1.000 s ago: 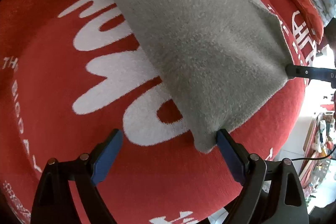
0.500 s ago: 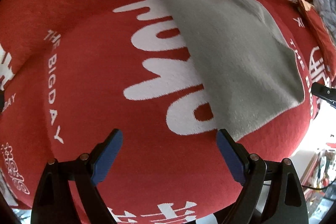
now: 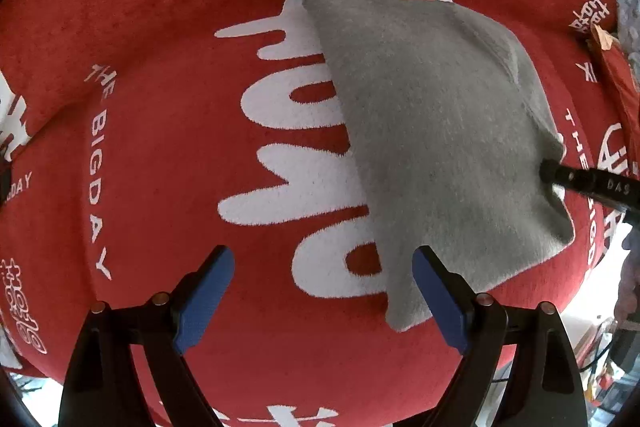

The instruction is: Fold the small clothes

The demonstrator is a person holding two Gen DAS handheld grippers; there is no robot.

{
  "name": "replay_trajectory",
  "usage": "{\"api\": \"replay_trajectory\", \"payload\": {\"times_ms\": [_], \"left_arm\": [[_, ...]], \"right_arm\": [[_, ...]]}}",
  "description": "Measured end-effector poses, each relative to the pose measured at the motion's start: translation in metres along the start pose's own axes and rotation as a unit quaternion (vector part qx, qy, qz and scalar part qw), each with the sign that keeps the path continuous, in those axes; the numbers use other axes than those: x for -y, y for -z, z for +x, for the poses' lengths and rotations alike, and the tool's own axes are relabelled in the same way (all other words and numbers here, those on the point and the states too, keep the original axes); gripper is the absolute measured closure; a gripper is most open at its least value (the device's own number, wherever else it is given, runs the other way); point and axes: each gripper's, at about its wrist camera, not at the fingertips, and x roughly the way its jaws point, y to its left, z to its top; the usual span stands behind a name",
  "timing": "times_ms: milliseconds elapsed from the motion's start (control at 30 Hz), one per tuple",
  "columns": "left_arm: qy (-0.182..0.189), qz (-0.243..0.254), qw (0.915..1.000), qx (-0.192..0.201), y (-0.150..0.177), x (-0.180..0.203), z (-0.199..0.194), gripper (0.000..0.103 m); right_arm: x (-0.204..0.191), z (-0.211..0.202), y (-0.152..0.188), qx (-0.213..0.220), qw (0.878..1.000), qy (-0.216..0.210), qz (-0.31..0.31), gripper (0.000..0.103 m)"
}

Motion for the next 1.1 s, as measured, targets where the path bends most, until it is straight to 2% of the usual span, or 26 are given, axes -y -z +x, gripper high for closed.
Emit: {"api": "replay_trajectory", "payload": {"times_ms": [100, 300, 567, 867, 900, 933, 967, 1100], "left_arm": [[-0.004, -0.006, 1.0, -0.002, -0.004, 0.001, 0.001, 0.012], [-0.007, -0.015, 0.9998, -0.012, -0.014, 0.005, 0.007, 0.012], [-0.009, -0.019, 0.9995, -0.022, -0.024, 0.018, 0.013, 0.012], [-0.025, -0.018, 0.9994, -0.012, -0.035, 0.028, 0.014, 0.012], [-0.026, -0.021, 0.9994, -0.01, -0.037, 0.028, 0.015, 0.008], [-0.027, -0.023, 0.9993, -0.01, -0.038, 0.028, 0.015, 0.0], [-0.027, -0.026, 0.9993, -0.007, -0.039, 0.028, 0.015, 0.0], [-0.021, -0.034, 0.9992, -0.004, -0.045, 0.027, 0.015, 0.0]], "right_arm": [[0.015, 0.0, 0.004, -0.002, 0.999, -0.035, 0.028, 0.081], [0.027, -0.015, 0.012, -0.015, 0.998, -0.051, 0.03, 0.078], [0.038, -0.038, 0.012, -0.008, 0.996, -0.074, 0.041, 0.076], [0.042, -0.037, 0.006, -0.026, 0.995, -0.089, 0.04, 0.073], [0.042, -0.036, 0.004, -0.027, 0.995, -0.09, 0.039, 0.072], [0.042, -0.035, 0.004, -0.027, 0.995, -0.09, 0.039, 0.068], [0.042, -0.035, 0.003, -0.027, 0.995, -0.089, 0.038, 0.063], [0.044, -0.033, -0.001, -0.027, 0.995, -0.092, 0.034, 0.062]]}}
